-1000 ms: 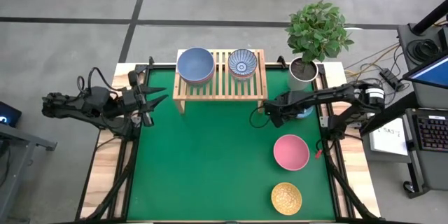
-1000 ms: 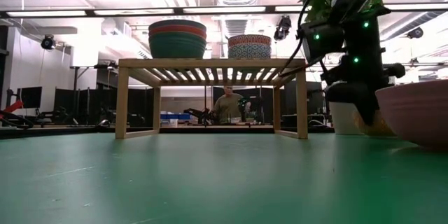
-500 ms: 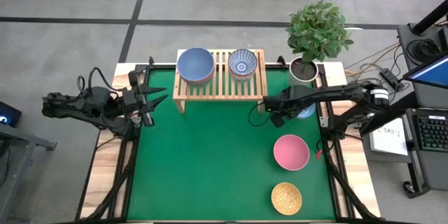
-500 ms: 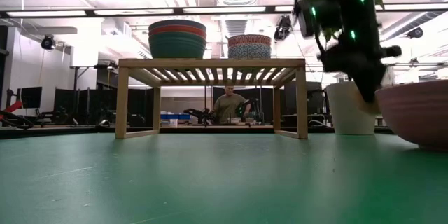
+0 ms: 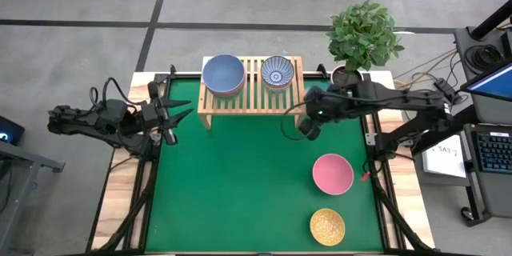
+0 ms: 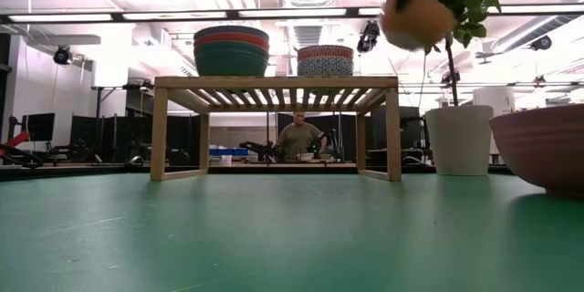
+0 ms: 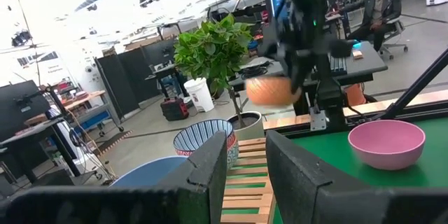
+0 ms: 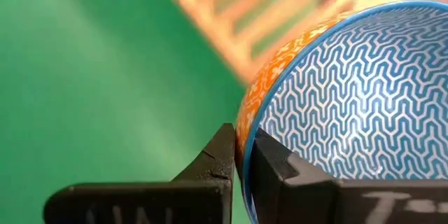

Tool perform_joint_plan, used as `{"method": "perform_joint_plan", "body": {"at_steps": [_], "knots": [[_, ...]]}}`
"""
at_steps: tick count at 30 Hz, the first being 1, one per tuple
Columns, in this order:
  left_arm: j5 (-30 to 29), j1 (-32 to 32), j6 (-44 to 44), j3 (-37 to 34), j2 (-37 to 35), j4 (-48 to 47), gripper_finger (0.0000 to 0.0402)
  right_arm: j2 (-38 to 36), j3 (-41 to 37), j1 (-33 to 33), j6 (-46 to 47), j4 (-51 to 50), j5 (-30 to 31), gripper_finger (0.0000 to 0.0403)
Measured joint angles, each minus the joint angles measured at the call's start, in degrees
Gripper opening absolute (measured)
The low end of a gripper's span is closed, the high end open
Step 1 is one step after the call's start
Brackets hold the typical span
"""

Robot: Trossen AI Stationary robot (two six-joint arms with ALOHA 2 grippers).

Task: Place and stack bowls onto a shelf
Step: Stack the small blue bowl on the small blue patterned bowl on the shelf

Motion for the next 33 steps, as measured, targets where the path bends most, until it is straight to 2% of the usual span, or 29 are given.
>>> {"method": "perform_joint_plan", "body": {"at_steps": [5, 9, 13, 23, 29, 33], "knots": [[0.0, -0.01, 0.42, 0.0, 0.11, 0.01, 0.0084, 0.93, 2.11, -0.38, -12.58, 12.86, 4.0, 0.0013], [0.0, -0.01, 0.71, 0.0, 0.11, 0.33, 0.0084, 2.18, 1.65, -2.1, -22.92, 24.79, 3.86, 0.0013], [0.01, -0.01, 0.9, 0.0, 0.11, 0.59, 0.0084, 4.55, 1.61, -4.58, -28.52, 32.87, 4.04, 0.0013], [0.01, -0.01, 0.92, 0.0, 0.11, 0.68, 0.0084, 9.96, 1.54, -12.08, -31.03, 34.44, 4.12, 0.0013], [0.01, -0.01, 0.92, 0.0, 0.11, 0.65, 0.0084, 11.87, 1.54, -13.81, -31.32, 34.51, 3.86, 0.0014], [0.01, -0.01, 1.18, 0.0, 0.11, 0.62, 0.0084, 12.47, 1.55, -14.02, -32.12, 35.01, 3.91, 0.0038]]}}
